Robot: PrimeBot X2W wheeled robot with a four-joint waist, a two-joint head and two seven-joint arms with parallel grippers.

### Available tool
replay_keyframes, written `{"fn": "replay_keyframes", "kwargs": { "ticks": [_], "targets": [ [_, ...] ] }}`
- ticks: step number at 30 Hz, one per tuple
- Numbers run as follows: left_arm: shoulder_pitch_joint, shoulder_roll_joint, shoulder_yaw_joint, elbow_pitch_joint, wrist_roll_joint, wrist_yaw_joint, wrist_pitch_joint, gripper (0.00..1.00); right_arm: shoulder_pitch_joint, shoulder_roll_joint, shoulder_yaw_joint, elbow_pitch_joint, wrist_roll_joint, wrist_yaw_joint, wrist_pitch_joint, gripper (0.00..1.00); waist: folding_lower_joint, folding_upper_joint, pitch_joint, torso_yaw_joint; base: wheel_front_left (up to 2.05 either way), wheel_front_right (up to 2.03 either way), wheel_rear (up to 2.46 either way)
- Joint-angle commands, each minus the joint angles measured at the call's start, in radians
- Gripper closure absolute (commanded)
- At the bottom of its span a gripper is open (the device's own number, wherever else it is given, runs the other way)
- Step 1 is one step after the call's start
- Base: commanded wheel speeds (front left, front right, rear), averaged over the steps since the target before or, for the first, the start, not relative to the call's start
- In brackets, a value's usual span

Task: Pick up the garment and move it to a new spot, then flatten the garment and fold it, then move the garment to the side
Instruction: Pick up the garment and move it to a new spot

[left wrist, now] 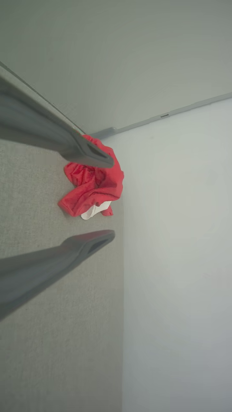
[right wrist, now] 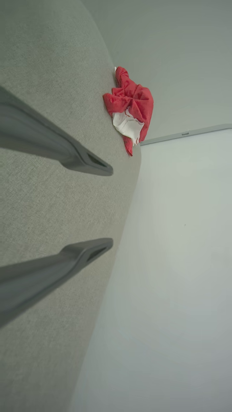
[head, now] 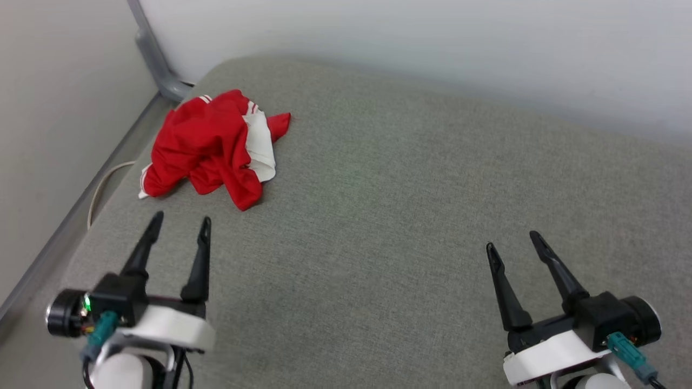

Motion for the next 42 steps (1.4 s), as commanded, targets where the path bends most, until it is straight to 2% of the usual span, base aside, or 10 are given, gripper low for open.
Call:
{"fn": "replay_keyframes", "kwargs": {
  "ticks": [1,6,17,20,24,28,31,32,33,42],
  "targets": [
    [-0.076,0.037,0.000,0.033,-0.016,-0.007,-0.003,0.00,-0.023,0.001,-0.009,-0.009,-0.015,-0.001,-0.002,0.00,0.0000,0.0000,0.075,-0.042,0.00,0.00,0.00],
    [-0.279,0.180,-0.063,0.197,-0.089,-0.014,0.045,0.00,-0.057,0.001,-0.017,-0.022,-0.054,-0.001,-0.002,0.00,0.0000,0.0000,0.169,-0.089,0.00,0.00,0.00],
    [-0.615,0.493,-0.273,0.349,-0.488,-0.014,0.513,0.00,-0.111,0.001,-0.029,-0.050,-0.081,-0.001,-0.002,0.00,0.0000,0.0000,0.332,-0.187,0.00,0.00,0.00],
    [-0.664,0.541,-0.306,0.375,-0.572,-0.014,0.585,0.00,-0.125,0.001,-0.030,-0.058,-0.079,-0.001,-0.002,0.00,0.0000,0.0000,0.365,-0.205,0.00,0.00,0.00],
    [-0.713,0.600,-0.355,0.435,-0.590,-0.014,0.633,0.00,-0.144,0.001,-0.028,-0.063,-0.077,-0.001,-0.002,0.00,0.0000,0.0000,0.401,-0.225,0.00,0.00,0.00],
    [-0.746,0.613,-0.377,0.535,-0.591,-0.014,0.641,0.00,-0.151,0.001,-0.027,-0.061,-0.073,-0.001,-0.002,0.00,0.0000,0.0000,0.420,-0.236,0.00,0.00,0.00],
    [-0.755,0.595,-0.394,0.594,-0.605,-0.014,0.631,0.00,-0.157,0.001,-0.027,-0.058,-0.072,-0.001,-0.002,0.00,0.0000,0.0000,0.424,-0.239,0.00,0.00,0.00],
    [-0.756,0.588,-0.401,0.606,-0.619,-0.014,0.627,0.22,-0.158,0.001,-0.029,-0.056,-0.072,-0.001,-0.002,0.00,0.0000,0.0000,0.424,-0.239,0.00,0.00,0.00],
    [-0.759,0.586,-0.407,0.614,-0.631,-0.014,0.619,1.00,-0.158,0.001,-0.030,-0.054,-0.071,-0.001,-0.002,0.00,0.0000,0.0000,0.423,-0.237,0.00,0.00,0.00],
    [-0.778,0.611,-0.444,0.634,-0.658,-0.014,0.471,1.00,-0.156,0.001,-0.023,-0.029,-0.058,-0.001,-0.002,0.00,0.0000,0.0000,0.359,-0.218,0.00,0.00,0.00]
  ]
}}
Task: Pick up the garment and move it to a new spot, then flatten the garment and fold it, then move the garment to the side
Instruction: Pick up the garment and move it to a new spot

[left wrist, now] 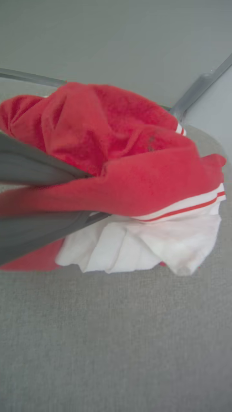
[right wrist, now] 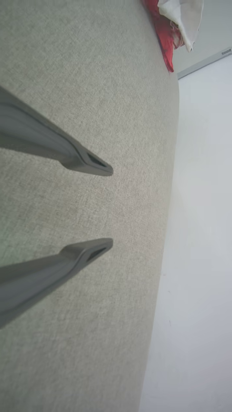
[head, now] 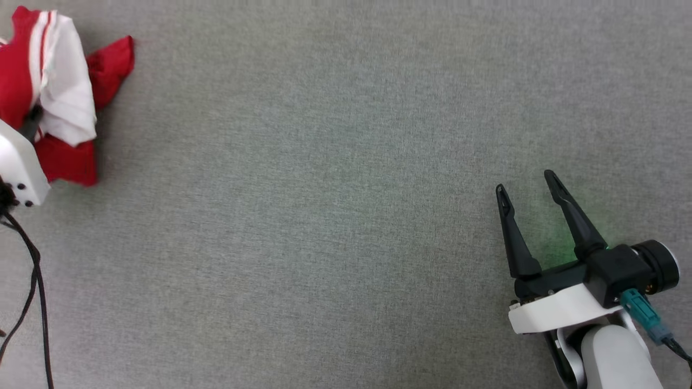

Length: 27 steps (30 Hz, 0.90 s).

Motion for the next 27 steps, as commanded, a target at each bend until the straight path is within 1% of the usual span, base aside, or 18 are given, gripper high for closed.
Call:
{"fn": "replay_keyframes", "kwargs": {
  "ticks": [1,7,9,11,15,20,24,27],
  "targets": [
    [-0.014,0.008,-0.004,-0.004,0.000,0.001,-0.026,1.00,-0.001,0.001,0.003,0.006,0.012,-0.001,-0.002,0.00,-0.0001,0.0000,-0.034,0.007,0.00,0.00,0.00],
    [-0.033,0.050,-0.027,-0.068,0.034,0.001,-0.154,1.00,0.019,0.001,0.005,0.028,0.044,-0.001,-0.002,0.00,-0.0001,0.0000,-0.136,0.009,0.00,0.00,0.00],
    [-0.034,0.063,-0.034,-0.096,0.047,0.001,-0.181,1.00,0.028,0.001,-0.001,0.034,0.057,-0.001,-0.002,0.00,-0.0001,0.0000,-0.170,0.005,0.00,0.00,0.00],
    [-0.038,0.068,-0.043,-0.136,0.061,0.001,-0.192,1.00,0.039,0.001,-0.006,0.040,0.070,-0.001,-0.002,0.00,-0.0001,0.0000,-0.205,-0.002,0.00,0.00,0.00],
    [-0.031,0.078,-0.071,-0.233,0.080,0.001,-0.180,1.00,0.049,0.001,-0.020,0.044,0.086,-0.001,-0.002,0.00,-0.0001,0.0000,-0.256,-0.021,0.00,0.00,0.00],
    [-0.008,0.050,-0.109,-0.377,0.089,0.016,-0.134,1.00,0.058,0.001,-0.049,0.046,0.097,-0.001,-0.002,0.00,-0.0001,0.0000,-0.300,-0.057,0.00,0.00,0.00],
    [0.010,0.012,-0.143,-0.493,0.095,0.047,-0.096,1.00,0.061,0.001,-0.072,0.045,0.101,-0.001,-0.002,0.00,-0.0001,0.0000,-0.320,-0.093,0.00,0.00,0.00],
    [0.036,-0.034,-0.179,-0.575,0.095,0.068,-0.067,1.00,0.064,0.001,-0.096,0.043,0.097,-0.001,-0.002,0.00,-0.0001,0.0000,-0.323,-0.122,0.00,0.00,0.00]
  ]
}}
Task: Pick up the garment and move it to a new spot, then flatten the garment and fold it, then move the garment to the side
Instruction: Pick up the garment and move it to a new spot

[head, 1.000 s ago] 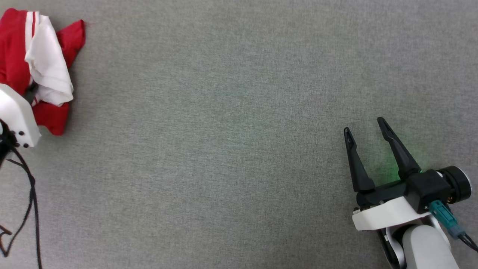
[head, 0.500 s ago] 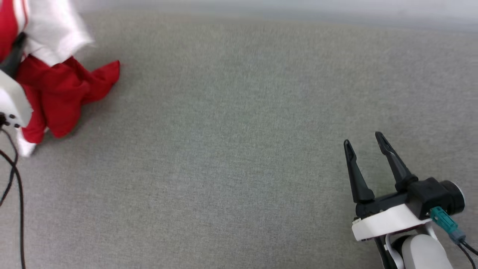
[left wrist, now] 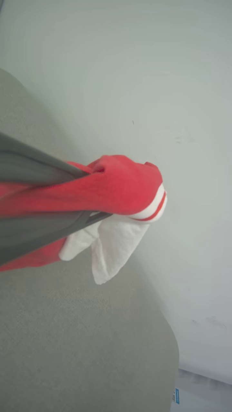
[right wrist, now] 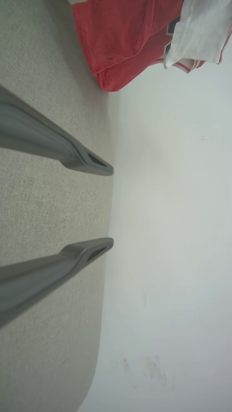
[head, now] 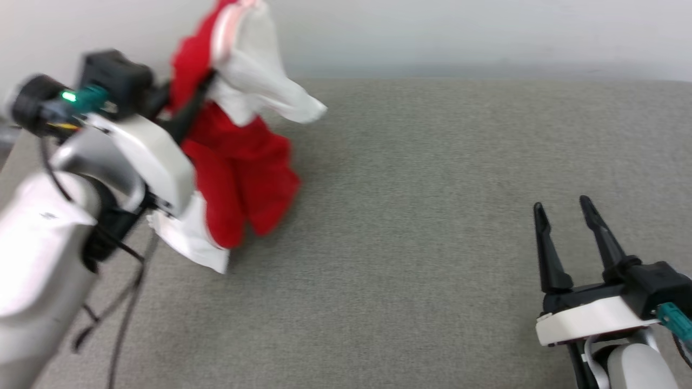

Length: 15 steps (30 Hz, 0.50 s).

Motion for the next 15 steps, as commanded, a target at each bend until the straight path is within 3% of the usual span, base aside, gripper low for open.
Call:
{"fn": "replay_keyframes", "kwargs": {
  "ticks": [1,8,15],
  "targets": [
    [0.020,-0.029,-0.018,-0.032,0.003,0.012,0.011,1.00,0.006,0.001,-0.016,-0.002,-0.004,-0.001,-0.002,0.00,0.0002,0.0000,-0.005,-0.031,0.00,0.00,0.00],
    [0.078,-0.189,-0.139,-0.057,0.023,0.038,0.012,1.00,-0.015,0.001,-0.073,-0.009,-0.006,-0.001,-0.002,0.00,0.0002,0.0000,0.026,-0.101,0.00,0.00,0.00],
    [0.119,-0.389,-0.260,0.100,0.052,0.041,-0.048,1.00,-0.043,0.002,-0.114,-0.016,-0.001,-0.001,-0.002,0.00,0.0002,0.0000,0.072,-0.162,0.00,0.00,0.00]
  ]
}}
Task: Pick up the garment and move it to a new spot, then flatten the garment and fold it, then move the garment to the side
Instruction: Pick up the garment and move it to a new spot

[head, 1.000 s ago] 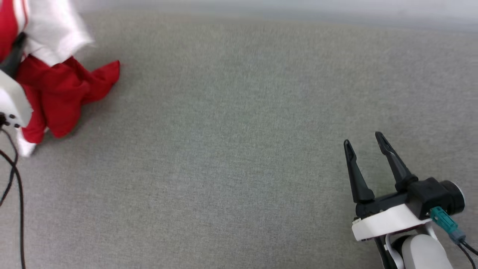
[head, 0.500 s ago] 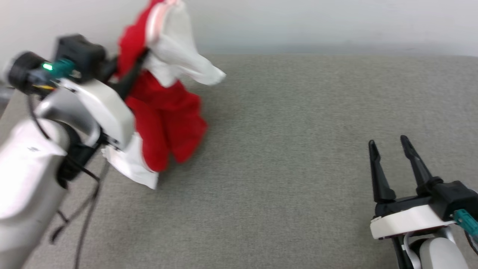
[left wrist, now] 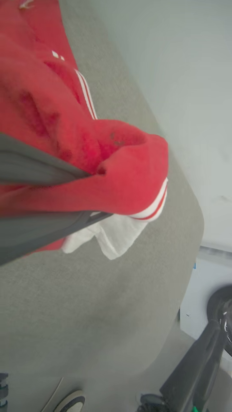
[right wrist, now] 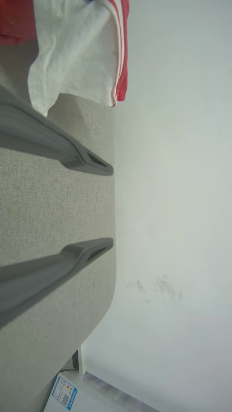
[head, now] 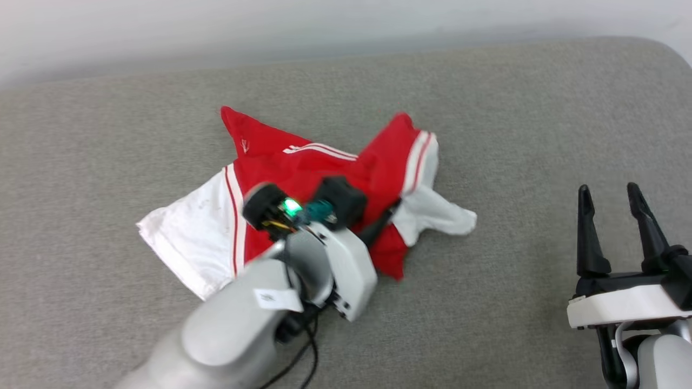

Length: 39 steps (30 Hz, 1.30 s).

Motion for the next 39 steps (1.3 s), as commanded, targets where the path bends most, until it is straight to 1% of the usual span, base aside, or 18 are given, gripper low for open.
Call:
{"fn": "replay_keyframes", "kwargs": {
  "ticks": [1,3,4,5,6,9,12,16,20,22,26,31,32,33,36,39],
  "targets": [
    [0.011,-0.033,-0.027,0.051,0.020,-0.001,-0.019,1.00,-0.023,0.002,-0.008,0.000,0.001,-0.001,-0.002,0.00,0.0000,-0.0001,0.025,-0.027,0.00,0.00,0.00],
    [0.010,-0.072,-0.067,0.124,0.048,-0.011,-0.032,1.00,-0.024,0.002,-0.005,0.004,0.004,-0.001,-0.002,0.00,0.0000,-0.0001,0.033,-0.041,0.00,0.00,0.00],
    [0.006,-0.093,-0.084,0.159,0.058,-0.012,-0.042,0.97,-0.025,0.002,-0.003,0.005,0.005,-0.001,-0.002,0.00,0.0000,-0.0001,0.037,-0.047,0.00,0.00,0.00],
    [0.002,-0.111,-0.097,0.192,0.070,-0.013,-0.053,0.38,-0.027,0.002,-0.001,0.006,0.006,-0.001,-0.002,0.00,0.0000,-0.0001,0.039,-0.051,0.00,0.00,0.00],
    [0.000,-0.125,-0.108,0.227,0.078,-0.016,-0.063,0.00,-0.029,0.002,0.000,0.006,0.007,-0.001,-0.002,0.00,0.0000,-0.0001,0.040,-0.055,0.00,0.00,0.00],
    [-0.017,-0.160,-0.128,0.306,0.094,-0.027,-0.105,0.00,-0.027,0.002,0.001,0.009,0.010,-0.001,-0.002,0.00,0.0000,-0.0001,0.039,-0.057,0.00,0.00,0.00],
    [-0.019,-0.184,-0.125,0.352,0.092,-0.036,-0.159,0.00,-0.010,0.002,0.006,0.018,0.005,-0.001,-0.002,0.00,0.0000,-0.0001,0.020,-0.043,0.00,0.00,0.00],
    [-0.019,-0.196,-0.105,0.381,0.077,-0.035,-0.231,0.00,0.011,0.002,0.014,0.032,-0.009,-0.001,-0.002,0.00,0.0000,-0.0001,-0.027,-0.010,0.00,0.00,0.00],
    [0.001,-0.186,-0.072,0.371,0.054,-0.026,-0.292,0.00,0.036,0.002,0.018,0.048,-0.020,-0.001,-0.002,0.00,0.0000,-0.0001,-0.088,0.032,0.00,0.00,0.00],
    [0.013,-0.166,-0.043,0.353,0.040,-0.012,-0.315,0.00,0.049,0.002,0.020,0.054,-0.029,-0.001,-0.002,0.00,0.0000,-0.0001,-0.117,0.052,0.00,0.00,0.00],
    [0.051,-0.095,0.030,0.295,0.032,0.043,-0.351,0.00,0.075,0.002,0.019,0.064,-0.035,-0.001,-0.002,0.00,0.0000,-0.0001,-0.166,0.088,0.00,0.00,0.00],
    [0.147,0.028,0.154,0.159,0.051,0.116,-0.367,0.00,0.101,0.002,0.005,0.054,-0.036,-0.001,-0.002,0.00,0.0000,-0.0001,-0.191,0.122,0.00,0.00,0.00],
    [0.147,0.028,0.154,0.159,0.051,0.116,-0.367,0.00,0.101,0.002,0.005,0.054,-0.036,-0.001,-0.002,0.00,0.0000,-0.0001,-0.191,0.122,0.00,0.00,0.00],
    [0.214,0.060,0.225,0.074,0.067,0.144,-0.367,0.00,0.110,0.002,0.004,0.049,-0.035,-0.001,-0.002,0.00,0.0000,-0.0001,-0.193,0.131,0.00,0.00,0.00],
    [0.347,0.092,0.332,-0.039,0.105,0.175,-0.366,0.00,0.125,0.002,0.011,0.044,-0.035,-0.001,-0.002,0.00,0.0000,-0.0001,-0.197,0.138,0.00,0.00,0.00],
    [0.475,0.089,0.421,-0.123,0.158,0.184,-0.367,0.00,0.142,0.002,0.016,0.044,-0.030,-0.001,-0.002,0.00,0.0000,-0.0001,-0.200,0.142,0.00,0.00,0.00]
  ]
}}
